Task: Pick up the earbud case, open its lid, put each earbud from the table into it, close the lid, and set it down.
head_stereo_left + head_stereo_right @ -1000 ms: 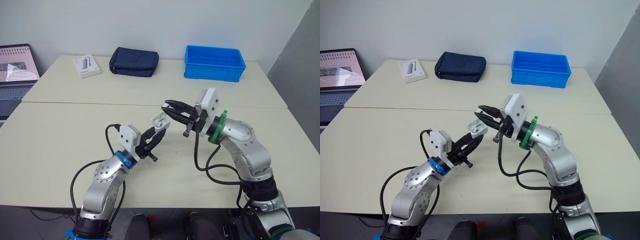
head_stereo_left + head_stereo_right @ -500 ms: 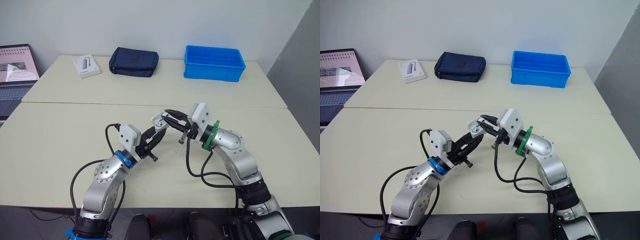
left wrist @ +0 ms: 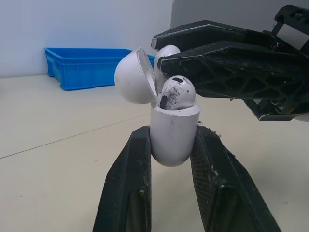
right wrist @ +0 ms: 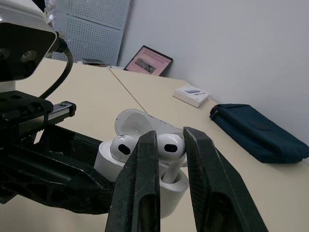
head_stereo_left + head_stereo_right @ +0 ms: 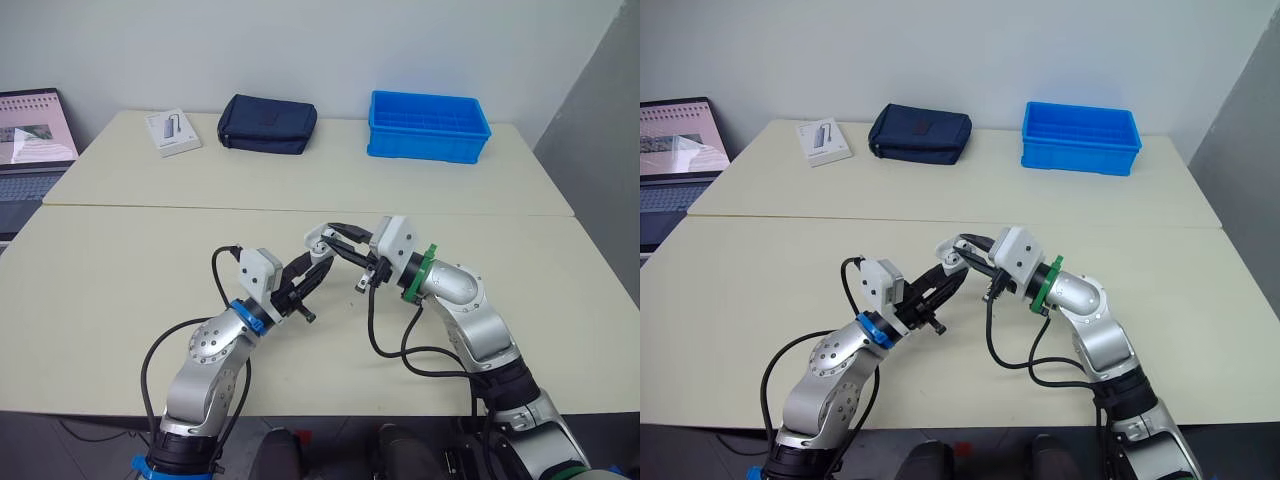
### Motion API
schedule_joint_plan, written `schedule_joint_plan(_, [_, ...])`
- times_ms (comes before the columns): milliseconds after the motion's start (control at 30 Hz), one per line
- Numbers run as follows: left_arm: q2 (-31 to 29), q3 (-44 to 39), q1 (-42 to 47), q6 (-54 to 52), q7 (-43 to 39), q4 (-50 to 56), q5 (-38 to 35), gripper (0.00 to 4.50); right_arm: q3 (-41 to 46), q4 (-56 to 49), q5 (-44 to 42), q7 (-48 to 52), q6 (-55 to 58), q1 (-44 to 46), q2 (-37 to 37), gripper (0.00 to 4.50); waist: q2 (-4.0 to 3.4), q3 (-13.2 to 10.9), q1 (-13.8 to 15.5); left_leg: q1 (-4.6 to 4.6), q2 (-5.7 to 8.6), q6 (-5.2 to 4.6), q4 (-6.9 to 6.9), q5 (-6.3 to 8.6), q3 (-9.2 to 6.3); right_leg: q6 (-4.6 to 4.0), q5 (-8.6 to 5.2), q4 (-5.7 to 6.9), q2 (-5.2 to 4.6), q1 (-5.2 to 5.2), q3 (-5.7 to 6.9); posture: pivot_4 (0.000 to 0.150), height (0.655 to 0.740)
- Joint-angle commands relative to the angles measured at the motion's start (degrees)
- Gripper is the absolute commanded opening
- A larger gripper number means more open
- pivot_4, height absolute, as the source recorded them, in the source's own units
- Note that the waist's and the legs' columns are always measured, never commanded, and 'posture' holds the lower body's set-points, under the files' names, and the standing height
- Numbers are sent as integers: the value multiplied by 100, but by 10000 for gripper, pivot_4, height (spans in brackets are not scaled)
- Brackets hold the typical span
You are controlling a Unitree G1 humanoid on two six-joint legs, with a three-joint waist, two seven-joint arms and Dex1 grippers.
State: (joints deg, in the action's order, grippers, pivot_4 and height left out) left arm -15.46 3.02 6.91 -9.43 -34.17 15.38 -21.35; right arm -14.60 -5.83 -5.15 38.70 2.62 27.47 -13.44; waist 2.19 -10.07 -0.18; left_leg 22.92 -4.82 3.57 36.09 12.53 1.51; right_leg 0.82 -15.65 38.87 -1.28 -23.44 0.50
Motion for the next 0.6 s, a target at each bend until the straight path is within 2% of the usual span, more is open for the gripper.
schedule_joint_plan(33, [21,-43,62,161,-1,182,-17,7618,7,-191,-142,27,25,-102,37,11138,0,0,0,0,0,0,0,0,0,0,0,0,0,0,1,1500,7324])
schedule_joint_plan(233, [9,-41,71,156,-29,160,-14,7618,217,-571,-342,9,394,-119,-19,31389,-1,-1,1,0,0,0,0,0,0,0,0,0,0,0,0,1500,7324])
schedule_joint_plan(367, [-6,-24,116,103,-138,37,-68,7618,708,-1347,-908,128,967,-253,-381,31825,-3,-2,15,3,0,0,-2,0,-1,-1,-1,-1,0,-3,1,1500,7324])
schedule_joint_plan(500, [-72,184,327,-165,-706,-167,-370,7618,1500,-2098,-1550,180,1871,-249,-1181,31825,-3,-2,26,7,3,0,0,0,4,-1,-1,-8,-6,-1,1,1500,7324])
schedule_joint_plan(600, [-169,382,606,-422,-1295,-319,-626,7618,1843,-2161,-1750,314,2447,-153,-1892,31825,-2,-2,17,5,3,0,1,0,3,-1,-1,-10,-6,1,2,1500,7324])
